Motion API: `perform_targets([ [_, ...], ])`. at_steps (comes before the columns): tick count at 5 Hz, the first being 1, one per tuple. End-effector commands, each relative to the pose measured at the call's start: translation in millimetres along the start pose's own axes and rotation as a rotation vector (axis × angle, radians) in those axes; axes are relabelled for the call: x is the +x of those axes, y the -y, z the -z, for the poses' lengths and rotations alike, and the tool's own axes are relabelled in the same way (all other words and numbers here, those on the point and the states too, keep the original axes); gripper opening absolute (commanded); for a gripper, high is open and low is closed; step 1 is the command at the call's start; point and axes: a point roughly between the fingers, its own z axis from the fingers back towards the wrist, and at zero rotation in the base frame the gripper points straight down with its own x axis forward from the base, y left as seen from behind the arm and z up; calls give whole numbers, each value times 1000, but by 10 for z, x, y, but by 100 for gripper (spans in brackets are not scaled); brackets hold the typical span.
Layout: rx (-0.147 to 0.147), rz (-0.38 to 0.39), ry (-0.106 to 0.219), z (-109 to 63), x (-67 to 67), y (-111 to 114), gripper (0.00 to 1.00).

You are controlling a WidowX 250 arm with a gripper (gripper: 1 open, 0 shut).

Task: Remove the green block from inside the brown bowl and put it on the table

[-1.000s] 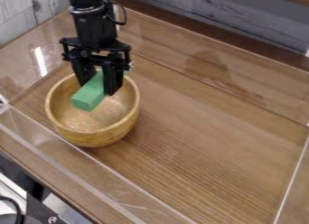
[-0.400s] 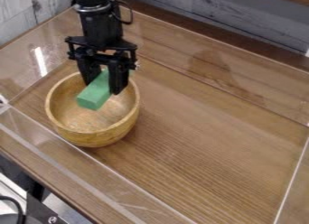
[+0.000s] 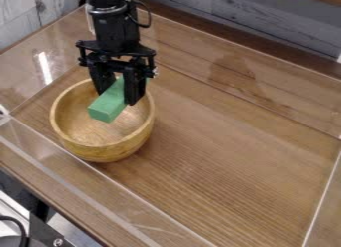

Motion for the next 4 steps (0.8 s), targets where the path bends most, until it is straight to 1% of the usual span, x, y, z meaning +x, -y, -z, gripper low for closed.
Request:
perform_targets([
  [1, 13, 27, 84, -240, 64, 76, 0],
  [4, 0, 50, 86, -317, 19, 222, 0],
])
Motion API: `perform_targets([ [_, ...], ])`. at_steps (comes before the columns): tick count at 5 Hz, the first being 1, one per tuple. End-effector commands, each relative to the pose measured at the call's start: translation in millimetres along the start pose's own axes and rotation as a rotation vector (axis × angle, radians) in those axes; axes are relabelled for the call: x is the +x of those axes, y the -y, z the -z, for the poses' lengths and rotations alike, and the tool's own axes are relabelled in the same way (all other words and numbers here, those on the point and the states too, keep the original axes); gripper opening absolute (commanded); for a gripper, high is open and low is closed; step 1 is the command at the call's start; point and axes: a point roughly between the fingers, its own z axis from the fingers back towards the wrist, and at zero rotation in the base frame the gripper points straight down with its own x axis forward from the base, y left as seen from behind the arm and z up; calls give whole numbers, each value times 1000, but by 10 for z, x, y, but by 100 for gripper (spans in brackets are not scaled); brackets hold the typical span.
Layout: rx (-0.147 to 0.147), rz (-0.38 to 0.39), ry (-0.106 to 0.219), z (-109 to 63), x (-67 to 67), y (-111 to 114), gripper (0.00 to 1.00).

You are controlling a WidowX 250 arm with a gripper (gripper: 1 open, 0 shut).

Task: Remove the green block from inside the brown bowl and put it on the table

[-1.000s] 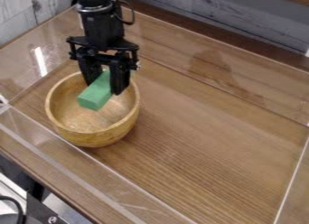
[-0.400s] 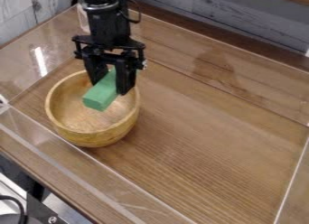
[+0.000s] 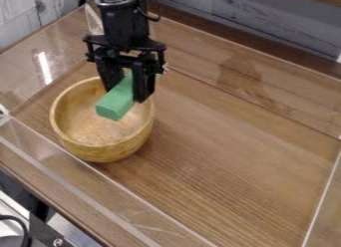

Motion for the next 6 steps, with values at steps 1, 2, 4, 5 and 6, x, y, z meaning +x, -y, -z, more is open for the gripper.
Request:
perform_targets([
  [1, 14, 23, 83, -225, 59, 80, 0],
  [2, 11, 33, 81, -236, 41, 148, 0],
  [4, 7, 60, 77, -248, 1, 285, 0],
  [5, 7, 69, 75, -251, -17, 333, 0],
  [6, 6, 77, 75, -253, -36, 378, 0],
])
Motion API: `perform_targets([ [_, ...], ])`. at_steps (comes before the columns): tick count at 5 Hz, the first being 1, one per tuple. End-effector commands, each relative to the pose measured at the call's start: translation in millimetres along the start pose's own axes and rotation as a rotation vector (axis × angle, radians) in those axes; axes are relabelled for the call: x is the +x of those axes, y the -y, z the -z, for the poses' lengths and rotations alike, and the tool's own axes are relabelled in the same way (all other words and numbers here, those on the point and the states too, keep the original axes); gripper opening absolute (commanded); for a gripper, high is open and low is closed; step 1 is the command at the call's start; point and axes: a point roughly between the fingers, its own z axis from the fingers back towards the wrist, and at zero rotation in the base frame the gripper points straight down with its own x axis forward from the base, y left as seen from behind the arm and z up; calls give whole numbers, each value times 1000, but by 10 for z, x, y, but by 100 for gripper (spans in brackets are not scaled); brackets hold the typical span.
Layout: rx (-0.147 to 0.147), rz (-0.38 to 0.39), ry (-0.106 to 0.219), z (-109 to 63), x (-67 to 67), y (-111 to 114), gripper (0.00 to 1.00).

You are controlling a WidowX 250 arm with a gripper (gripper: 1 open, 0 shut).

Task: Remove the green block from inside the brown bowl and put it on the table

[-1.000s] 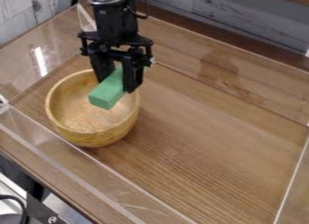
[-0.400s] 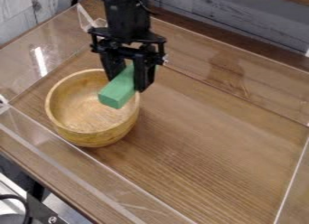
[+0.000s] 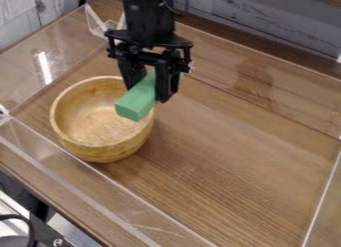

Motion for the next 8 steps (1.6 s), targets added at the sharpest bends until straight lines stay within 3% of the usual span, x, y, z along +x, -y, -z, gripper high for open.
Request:
perform_targets([
  [1, 5, 26, 61, -145, -3, 98, 0],
  [4, 2, 110, 53, -42, -94, 482, 0],
  [6, 7, 117, 63, 148, -89, 841, 0],
  [8, 4, 121, 81, 384, -72, 858, 0],
])
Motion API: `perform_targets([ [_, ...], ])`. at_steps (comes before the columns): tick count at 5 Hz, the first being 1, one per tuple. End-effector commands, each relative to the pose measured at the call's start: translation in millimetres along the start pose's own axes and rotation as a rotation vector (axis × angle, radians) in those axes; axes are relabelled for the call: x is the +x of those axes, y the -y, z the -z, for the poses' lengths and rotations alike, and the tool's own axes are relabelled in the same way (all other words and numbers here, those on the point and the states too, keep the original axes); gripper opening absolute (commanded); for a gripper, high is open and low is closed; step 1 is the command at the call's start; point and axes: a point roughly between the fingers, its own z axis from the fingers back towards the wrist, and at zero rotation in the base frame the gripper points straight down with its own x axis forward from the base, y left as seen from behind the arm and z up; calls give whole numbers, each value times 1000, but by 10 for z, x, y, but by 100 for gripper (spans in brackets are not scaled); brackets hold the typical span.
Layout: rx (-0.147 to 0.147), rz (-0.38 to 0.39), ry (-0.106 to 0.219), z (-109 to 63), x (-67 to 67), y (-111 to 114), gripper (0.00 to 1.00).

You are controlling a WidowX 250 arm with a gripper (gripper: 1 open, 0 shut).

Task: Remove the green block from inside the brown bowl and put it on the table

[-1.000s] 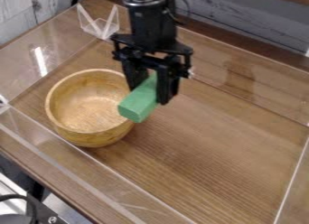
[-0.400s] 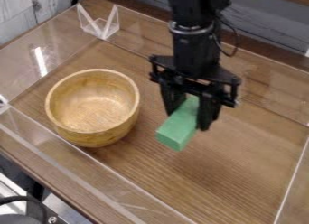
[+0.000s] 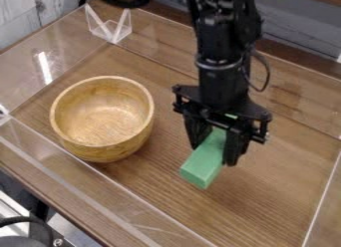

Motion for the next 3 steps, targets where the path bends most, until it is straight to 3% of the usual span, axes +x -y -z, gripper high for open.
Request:
perform_targets([
  [1, -8, 12, 47, 7, 60, 18, 0],
  [2, -9, 12, 59, 65, 77, -12, 0],
  [3, -11, 10, 51, 79, 65, -25, 100],
])
